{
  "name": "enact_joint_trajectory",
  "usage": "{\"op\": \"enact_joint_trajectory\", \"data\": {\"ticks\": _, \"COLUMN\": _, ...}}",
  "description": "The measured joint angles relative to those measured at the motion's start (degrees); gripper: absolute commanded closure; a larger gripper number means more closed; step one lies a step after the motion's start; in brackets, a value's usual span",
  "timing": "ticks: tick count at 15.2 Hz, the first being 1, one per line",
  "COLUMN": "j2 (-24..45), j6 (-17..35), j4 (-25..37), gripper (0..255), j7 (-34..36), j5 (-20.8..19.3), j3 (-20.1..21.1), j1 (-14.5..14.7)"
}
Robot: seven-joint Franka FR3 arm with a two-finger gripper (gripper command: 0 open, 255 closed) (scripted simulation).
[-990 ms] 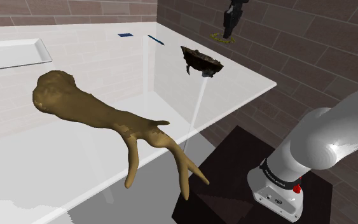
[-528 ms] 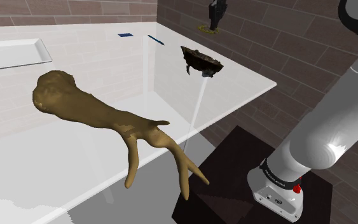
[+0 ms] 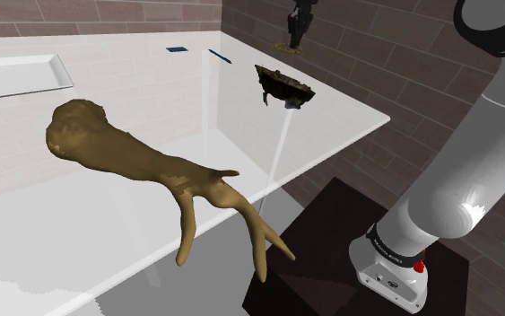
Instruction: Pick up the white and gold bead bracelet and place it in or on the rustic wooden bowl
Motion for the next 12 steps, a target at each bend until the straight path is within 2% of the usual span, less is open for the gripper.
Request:
{"op": "enact_joint_trajectory", "data": {"ticks": 9, "j2": -1.3, "j6": 7.5, "j4": -8.7, "gripper": 255, "j7": 0.3, "j5": -0.3, "j3": 0.1, "j1": 0.2}}
{"op": "enact_joint_trajectory", "data": {"ticks": 12, "j2": -1.2, "j6": 8.1, "j4": -9.3, "gripper": 255, "j7": 0.3, "j5": -0.3, "j3": 0.1, "j1": 0.2}}
